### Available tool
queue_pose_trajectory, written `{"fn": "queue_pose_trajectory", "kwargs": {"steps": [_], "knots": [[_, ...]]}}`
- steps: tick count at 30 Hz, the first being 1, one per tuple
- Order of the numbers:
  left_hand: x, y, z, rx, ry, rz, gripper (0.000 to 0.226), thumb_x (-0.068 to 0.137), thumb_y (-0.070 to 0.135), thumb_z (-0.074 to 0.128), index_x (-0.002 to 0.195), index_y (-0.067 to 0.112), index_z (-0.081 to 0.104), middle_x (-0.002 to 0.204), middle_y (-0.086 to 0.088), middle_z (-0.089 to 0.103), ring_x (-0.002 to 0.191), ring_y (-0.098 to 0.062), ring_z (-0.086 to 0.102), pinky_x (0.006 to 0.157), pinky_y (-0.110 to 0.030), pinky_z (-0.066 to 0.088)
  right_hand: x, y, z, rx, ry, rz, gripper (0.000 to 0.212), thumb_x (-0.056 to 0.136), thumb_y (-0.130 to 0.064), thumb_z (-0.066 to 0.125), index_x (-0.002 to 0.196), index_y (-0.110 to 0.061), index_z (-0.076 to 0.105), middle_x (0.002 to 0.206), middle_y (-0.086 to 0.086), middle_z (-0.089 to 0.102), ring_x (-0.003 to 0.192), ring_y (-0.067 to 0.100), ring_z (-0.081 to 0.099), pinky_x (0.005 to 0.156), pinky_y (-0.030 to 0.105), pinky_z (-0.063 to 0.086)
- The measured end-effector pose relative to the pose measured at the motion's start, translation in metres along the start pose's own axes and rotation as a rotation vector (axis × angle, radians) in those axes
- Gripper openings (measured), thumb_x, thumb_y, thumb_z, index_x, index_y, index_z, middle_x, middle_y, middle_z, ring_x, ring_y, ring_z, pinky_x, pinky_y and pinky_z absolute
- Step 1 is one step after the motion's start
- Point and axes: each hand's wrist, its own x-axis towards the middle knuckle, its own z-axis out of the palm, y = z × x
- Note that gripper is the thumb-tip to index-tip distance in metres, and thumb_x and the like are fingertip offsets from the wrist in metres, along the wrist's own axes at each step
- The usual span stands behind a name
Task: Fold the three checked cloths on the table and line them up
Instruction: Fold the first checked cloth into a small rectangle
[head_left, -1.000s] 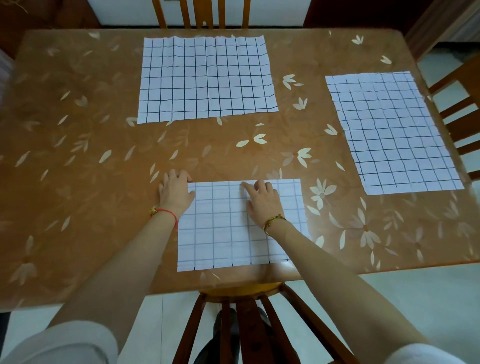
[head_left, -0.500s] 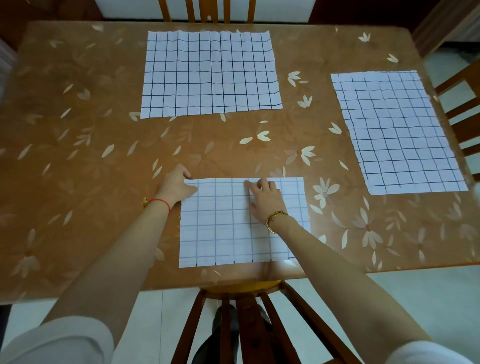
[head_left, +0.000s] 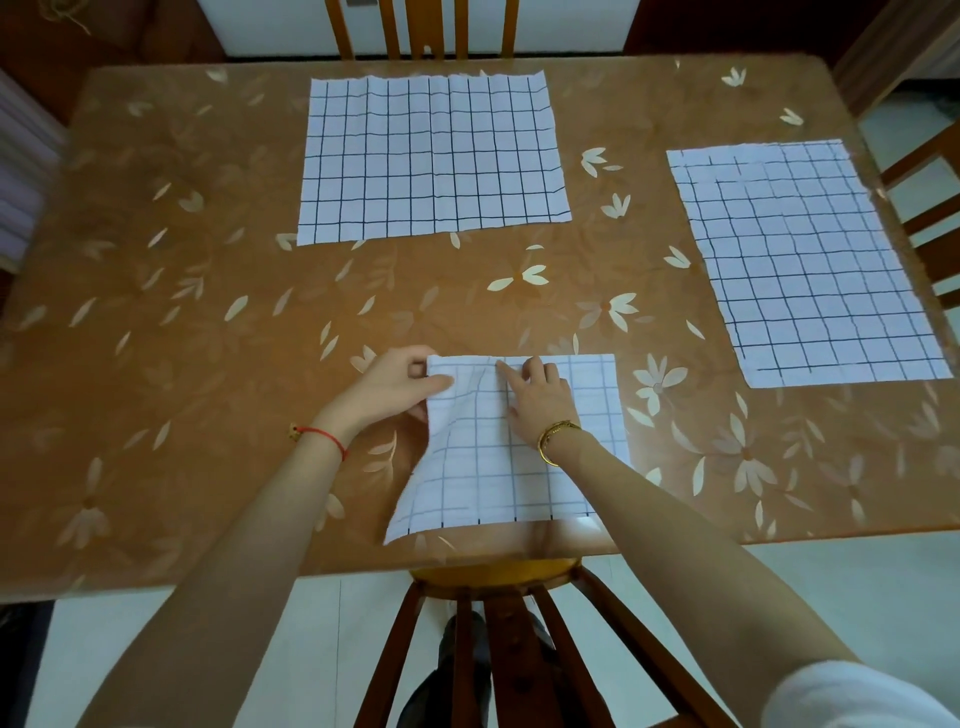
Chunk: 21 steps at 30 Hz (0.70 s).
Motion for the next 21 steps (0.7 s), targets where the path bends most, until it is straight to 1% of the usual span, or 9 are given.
{"fn": "queue_pose_trajectory", "kwargs": {"steps": [4, 7, 9, 10, 12, 14, 17, 19, 21], "knots": [[0.011, 0.027, 0.034, -0.13, -0.007, 0.041, 0.012, 0.095, 0.005, 0.06, 0.107, 0.002, 0.062, 0.088, -0.006, 0.071, 0.073, -0.011, 0.072, 0.055, -0.024, 0.058, -0.004, -0.002, -0.008, 0.045, 0.042, -0.032, 0.064, 0.087, -0.014, 0.053, 0.147, -0.022, 0.032, 0.127, 0.012, 0.041, 0.109, 0.032, 0.042, 0.086, 0.036, 0.039], [0.023, 0.042, 0.058, -0.294, 0.003, 0.017, 0.013, 0.095, 0.004, 0.06, 0.106, -0.001, 0.059, 0.096, -0.016, 0.067, 0.076, -0.021, 0.073, 0.061, -0.031, 0.061, -0.005, 0.006, -0.011, 0.219, 0.118, -0.002, 0.054, 0.077, 0.007, 0.064, 0.129, 0.001, 0.049, 0.116, 0.023, 0.052, 0.098, 0.04, 0.055, 0.079, 0.043, 0.049], [0.031, 0.047, 0.072, -0.328, 0.006, 0.0, 0.012, 0.096, 0.006, 0.06, 0.106, -0.001, 0.059, 0.103, -0.019, 0.067, 0.077, -0.024, 0.074, 0.06, -0.028, 0.061, -0.009, 0.019, -0.014, 0.498, -0.009, 0.106, 0.044, 0.089, 0.008, 0.053, 0.132, 0.004, 0.045, 0.123, 0.024, 0.051, 0.11, 0.04, 0.052, 0.095, 0.045, 0.044], [0.034, 0.048, 0.078, -0.337, -0.001, -0.005, 0.014, 0.096, 0.006, 0.059, 0.108, -0.002, 0.059, 0.105, -0.019, 0.068, 0.077, -0.023, 0.074, 0.06, -0.027, 0.06, -0.012, 0.029, -0.013, 0.59, -0.071, 0.139, 0.041, 0.093, 0.007, 0.048, 0.134, 0.004, 0.044, 0.121, 0.02, 0.052, 0.113, 0.038, 0.051, 0.099, 0.046, 0.04], [0.042, 0.048, 0.091, -0.349, -0.017, -0.009, 0.018, 0.096, 0.007, 0.059, 0.111, -0.002, 0.059, 0.107, -0.018, 0.069, 0.079, -0.021, 0.074, 0.062, -0.028, 0.061, -0.017, 0.044, -0.015, 0.707, -0.039, 0.183, 0.035, 0.095, 0.005, 0.047, 0.13, 0.003, 0.049, 0.101, 0.004, 0.052, 0.104, 0.031, 0.053, 0.101, 0.049, 0.039], [0.048, 0.047, 0.105, -0.355, -0.02, -0.03, 0.022, 0.095, 0.008, 0.061, 0.115, -0.001, 0.06, 0.108, -0.017, 0.071, 0.08, -0.021, 0.074, 0.063, -0.03, 0.062, -0.023, 0.058, -0.017, 0.855, 0.015, 0.233, 0.018, 0.096, 0.002, 0.049, 0.111, -0.003, 0.059, 0.088, -0.008, 0.048, 0.089, 0.018, 0.052, 0.102, 0.045, 0.041], [0.057, 0.043, 0.124, -0.391, -0.011, -0.062, 0.028, 0.095, 0.009, 0.062, 0.121, -0.002, 0.058, 0.109, -0.018, 0.071, 0.079, -0.021, 0.074, 0.064, -0.029, 0.062, -0.038, 0.078, -0.025, 1.159, 0.149, 0.326, 0.02, 0.096, 0.0, 0.047, 0.092, -0.012, 0.063, 0.091, -0.004, 0.062, 0.088, 0.011, 0.058, 0.093, 0.032, 0.047], [0.06, 0.041, 0.134, -0.429, -0.007, -0.073, 0.028, 0.095, 0.01, 0.064, 0.118, -0.003, 0.057, 0.11, -0.02, 0.069, 0.083, -0.022, 0.072, 0.069, -0.03, 0.062, -0.047, 0.093, -0.025, 1.402, 0.143, 0.496, 0.025, 0.098, -0.018, 0.047, 0.082, -0.012, 0.066, 0.08, 0.001, 0.063, 0.078, 0.016, 0.059, 0.077, 0.031, 0.049], [0.062, 0.036, 0.14, -0.442, 0.002, -0.087, 0.031, 0.092, 0.016, 0.069, 0.116, -0.001, 0.059, 0.113, -0.018, 0.068, 0.089, -0.024, 0.072, 0.075, -0.033, 0.062, -0.052, 0.106, -0.022, 1.646, 0.099, 0.65, 0.043, 0.099, -0.039, 0.041, 0.079, -0.012, 0.067, 0.07, 0.002, 0.065, 0.064, 0.017, 0.06, 0.06, 0.028, 0.048]]}}
